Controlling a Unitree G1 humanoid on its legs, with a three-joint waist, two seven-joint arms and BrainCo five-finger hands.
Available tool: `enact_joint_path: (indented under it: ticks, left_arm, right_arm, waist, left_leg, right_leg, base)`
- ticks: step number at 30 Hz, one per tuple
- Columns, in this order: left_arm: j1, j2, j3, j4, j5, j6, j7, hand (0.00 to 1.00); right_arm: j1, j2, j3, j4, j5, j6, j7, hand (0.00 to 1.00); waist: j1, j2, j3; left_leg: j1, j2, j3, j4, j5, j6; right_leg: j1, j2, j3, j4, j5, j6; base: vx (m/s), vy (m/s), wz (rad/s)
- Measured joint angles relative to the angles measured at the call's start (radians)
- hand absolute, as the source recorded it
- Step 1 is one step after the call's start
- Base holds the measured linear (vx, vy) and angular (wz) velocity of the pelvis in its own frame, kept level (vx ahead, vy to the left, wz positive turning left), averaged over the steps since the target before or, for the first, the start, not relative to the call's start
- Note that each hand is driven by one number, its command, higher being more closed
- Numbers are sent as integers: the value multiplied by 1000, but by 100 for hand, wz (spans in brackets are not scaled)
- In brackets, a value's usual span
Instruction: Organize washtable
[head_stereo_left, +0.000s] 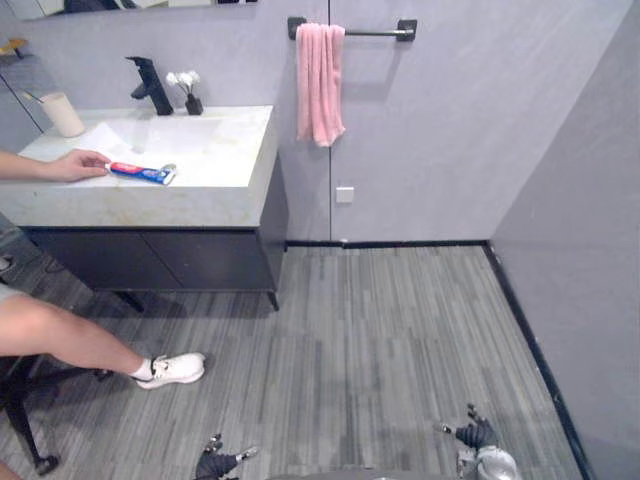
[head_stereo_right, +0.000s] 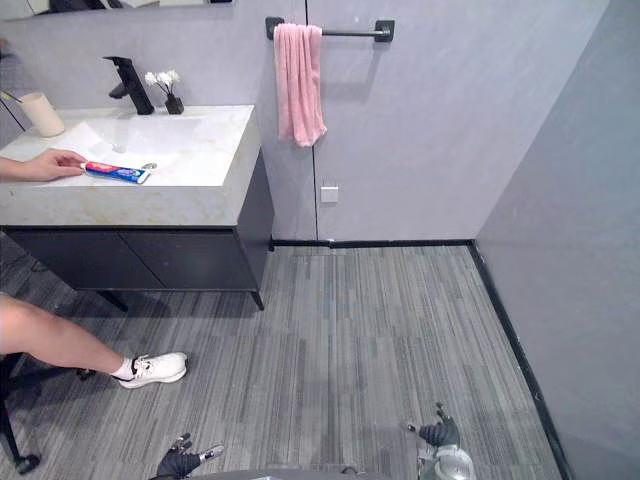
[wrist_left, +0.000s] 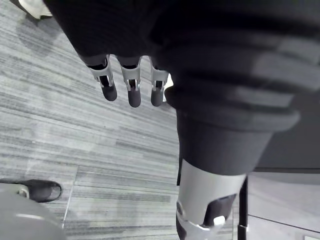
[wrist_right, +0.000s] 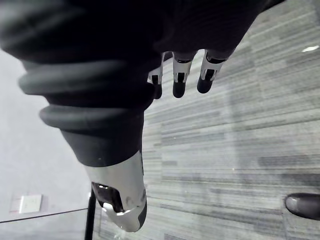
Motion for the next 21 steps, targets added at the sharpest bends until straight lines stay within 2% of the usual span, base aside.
enact_joint_path:
  ticks: [4, 10, 11, 17, 20, 21]
  left_arm:
    - [0, 2, -2, -49, 37, -6, 0, 0]
    - [2, 3, -4, -121, 37, -19, 0, 0]
    - [1, 2, -5, -140, 37, -19, 0, 0]
    - [7, -1, -4, -193, 36, -18, 2, 0]
    - [4, -1, -4, -241, 36, -18, 3, 0]
    - [1, -1, -5, -257, 36, -17, 4, 0]
  right_arm:
    - [0, -14, 15, -46, -44, -2, 2, 0]
    - [-4, -20, 18, -66, -53, -1, 2, 0]
    - [-10, -22, 18, -66, -50, -1, 1, 0]
    - [-50, -24, 16, -66, -13, 2, -2, 0]
    - [-48, -24, 11, -66, 6, 5, -3, 0]
    - [-48, -23, 8, -66, 22, 8, -4, 0]
  waist:
    - [-2, -1, 17]
    - [-1, 0, 25]
    - [-1, 4, 32]
    - [2, 26, 56]
    - [2, 27, 58]
    - [2, 21, 60]
  left_leg:
    - [1, 2, 8, -1, 0, 0]
    - [-19, 3, 30, 9, -7, 7]
    - [-38, 6, 41, 36, -22, 20]
    - [-106, 30, 99, 170, -116, 38]
    - [-133, 28, 112, 222, -163, 56]
    - [-141, 18, 121, 249, -177, 64]
  right_leg:
    - [14, 1, -8, -12, 0, 0]
    - [2, 1, -6, -21, -6, 8]
    - [-5, 3, 0, -20, -6, 9]
    - [-54, 17, 56, 29, -31, 28]
    - [-143, 10, 68, 200, -130, 44]
    - [-198, -5, 66, 320, -185, 68]
  base:
    - [43, -9, 2]
    - [33, -1, -2]
    - [21, 7, -10]
    - [41, 23, -32]
    - [68, 61, -16]
    - [80, 90, -12]
